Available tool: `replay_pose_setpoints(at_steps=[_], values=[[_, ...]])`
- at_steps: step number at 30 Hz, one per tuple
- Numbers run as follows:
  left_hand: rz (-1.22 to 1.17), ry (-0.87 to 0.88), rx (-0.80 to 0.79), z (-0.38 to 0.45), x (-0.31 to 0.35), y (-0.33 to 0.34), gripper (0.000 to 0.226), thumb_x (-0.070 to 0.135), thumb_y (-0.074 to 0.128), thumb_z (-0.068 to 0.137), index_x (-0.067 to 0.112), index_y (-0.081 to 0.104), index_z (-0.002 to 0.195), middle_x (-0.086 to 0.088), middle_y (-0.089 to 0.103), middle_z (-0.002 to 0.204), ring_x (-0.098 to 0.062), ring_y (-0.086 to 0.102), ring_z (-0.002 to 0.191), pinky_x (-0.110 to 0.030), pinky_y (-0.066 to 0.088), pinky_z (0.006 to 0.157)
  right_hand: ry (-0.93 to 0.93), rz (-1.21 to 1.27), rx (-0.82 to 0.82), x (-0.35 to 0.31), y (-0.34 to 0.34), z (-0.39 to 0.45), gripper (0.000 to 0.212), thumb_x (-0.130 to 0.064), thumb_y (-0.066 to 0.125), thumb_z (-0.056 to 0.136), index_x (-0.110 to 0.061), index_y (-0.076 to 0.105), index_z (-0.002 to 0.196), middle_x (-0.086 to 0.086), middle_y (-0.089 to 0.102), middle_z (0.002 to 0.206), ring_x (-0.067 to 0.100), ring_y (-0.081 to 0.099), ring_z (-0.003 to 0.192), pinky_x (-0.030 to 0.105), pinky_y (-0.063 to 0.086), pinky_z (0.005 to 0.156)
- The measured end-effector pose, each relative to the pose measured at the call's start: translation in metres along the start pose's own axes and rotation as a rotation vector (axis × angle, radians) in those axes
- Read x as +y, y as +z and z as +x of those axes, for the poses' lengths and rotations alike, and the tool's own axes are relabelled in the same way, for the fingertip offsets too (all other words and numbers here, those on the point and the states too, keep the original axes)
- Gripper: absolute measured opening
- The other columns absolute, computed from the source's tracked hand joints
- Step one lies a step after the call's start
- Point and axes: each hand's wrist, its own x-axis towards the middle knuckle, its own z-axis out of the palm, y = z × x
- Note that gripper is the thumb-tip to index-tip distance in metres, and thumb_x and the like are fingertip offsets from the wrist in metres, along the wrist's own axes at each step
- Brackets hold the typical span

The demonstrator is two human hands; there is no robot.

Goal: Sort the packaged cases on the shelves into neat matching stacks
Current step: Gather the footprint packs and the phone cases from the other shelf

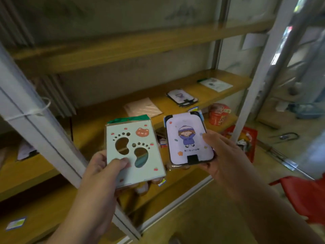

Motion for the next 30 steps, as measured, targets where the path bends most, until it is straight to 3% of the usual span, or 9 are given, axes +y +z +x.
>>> replay_pose_setpoints(at_steps=[3, 6, 9, 12, 17, 22, 25, 27, 30], values=[[0.014, 0.003, -0.047, 0.031, -0.008, 0.033, 0.034, 0.012, 0.071, 0.088, 0.029, 0.061, 0.115, -0.004, 0.081, 0.097, -0.028, 0.079, 0.082, -0.046, 0.064, 0.066, -0.030, -0.042, 0.005, -0.005, -0.025, 0.028, 0.022, -0.029, 0.063, 0.092, -0.023, 0.073, 0.110, 0.012, 0.075, 0.107, 0.037, 0.068, 0.106, 0.061, 0.048, 0.098], [0.005, 0.002, -0.077, 0.068, -0.011, 0.063, 0.034, 0.013, 0.070, 0.088, 0.032, 0.061, 0.116, -0.005, 0.080, 0.102, -0.031, 0.078, 0.087, -0.056, 0.059, 0.083, -0.062, -0.107, 0.067, -0.012, -0.045, 0.068, 0.024, -0.036, 0.069, 0.081, -0.024, 0.076, 0.100, 0.009, 0.077, 0.101, 0.027, 0.073, 0.092, 0.040, 0.059, 0.076], [-0.031, 0.000, -0.062, 0.110, -0.009, 0.090, 0.034, 0.013, 0.071, 0.089, 0.035, 0.062, 0.114, -0.001, 0.080, 0.102, -0.027, 0.078, 0.089, -0.052, 0.061, 0.080, -0.078, -0.239, 0.139, -0.021, -0.059, 0.118, 0.027, -0.036, 0.066, 0.088, -0.022, 0.069, 0.110, 0.004, 0.078, 0.095, 0.025, 0.075, 0.084, 0.046, 0.063, 0.071], [-0.049, -0.026, -0.048, 0.150, -0.003, 0.115, 0.036, 0.011, 0.071, 0.089, 0.035, 0.061, 0.115, -0.004, 0.079, 0.106, -0.029, 0.078, 0.090, -0.051, 0.062, 0.080, -0.082, -0.296, 0.169, -0.030, -0.069, 0.173, 0.021, -0.032, 0.063, 0.094, -0.021, 0.068, 0.111, 0.001, 0.078, 0.093, 0.021, 0.075, 0.080, 0.036, 0.058, 0.066], [-0.049, -0.015, -0.009, 0.203, 0.006, 0.139, 0.035, 0.010, 0.071, 0.089, 0.033, 0.060, 0.113, -0.006, 0.079, 0.104, -0.025, 0.079, 0.081, -0.034, 0.060, 0.051, -0.101, -0.434, 0.169, -0.048, -0.069, 0.256, 0.012, -0.028, 0.060, 0.097, -0.025, 0.069, 0.104, -0.001, 0.077, 0.090, 0.015, 0.074, 0.078, 0.034, 0.061, 0.066], [-0.043, -0.015, -0.005, 0.224, 0.012, 0.155, 0.034, 0.009, 0.073, 0.086, 0.029, 0.063, 0.111, -0.006, 0.080, 0.095, -0.028, 0.079, 0.078, -0.038, 0.060, 0.053, -0.094, -0.598, 0.088, -0.064, -0.049, 0.322, 0.018, -0.025, 0.059, 0.098, -0.015, 0.073, 0.093, 0.003, 0.073, 0.072, 0.021, 0.068, 0.061, 0.032, 0.054, 0.057], [-0.053, -0.005, 0.036, 0.230, 0.012, 0.162, 0.034, 0.009, 0.073, 0.085, 0.030, 0.064, 0.110, -0.004, 0.080, 0.090, -0.028, 0.078, 0.078, -0.038, 0.060, 0.051, -0.173, -0.887, 0.017, -0.066, -0.036, 0.356, 0.026, -0.030, 0.058, 0.098, -0.006, 0.069, 0.096, 0.011, 0.065, 0.077, 0.021, 0.063, 0.065, 0.033, 0.053, 0.060], [-0.054, -0.004, 0.060, 0.232, 0.012, 0.167, 0.033, 0.009, 0.074, 0.084, 0.030, 0.064, 0.109, -0.005, 0.080, 0.091, -0.029, 0.078, 0.080, -0.038, 0.061, 0.054, -0.247, -1.065, -0.003, -0.064, -0.035, 0.370, 0.028, -0.036, 0.058, 0.096, -0.011, 0.071, 0.098, 0.007, 0.070, 0.083, 0.018, 0.065, 0.077, 0.032, 0.052, 0.068], [-0.044, 0.014, 0.119, 0.235, 0.011, 0.178, 0.033, 0.007, 0.073, 0.083, 0.027, 0.064, 0.108, -0.004, 0.081, 0.089, -0.028, 0.078, 0.080, -0.039, 0.061, 0.055, -0.276, -1.252, -0.067, -0.059, -0.044, 0.380, 0.026, -0.049, 0.056, 0.093, -0.026, 0.062, 0.082, -0.005, 0.064, 0.069, 0.010, 0.061, 0.066, 0.027, 0.049, 0.059]])
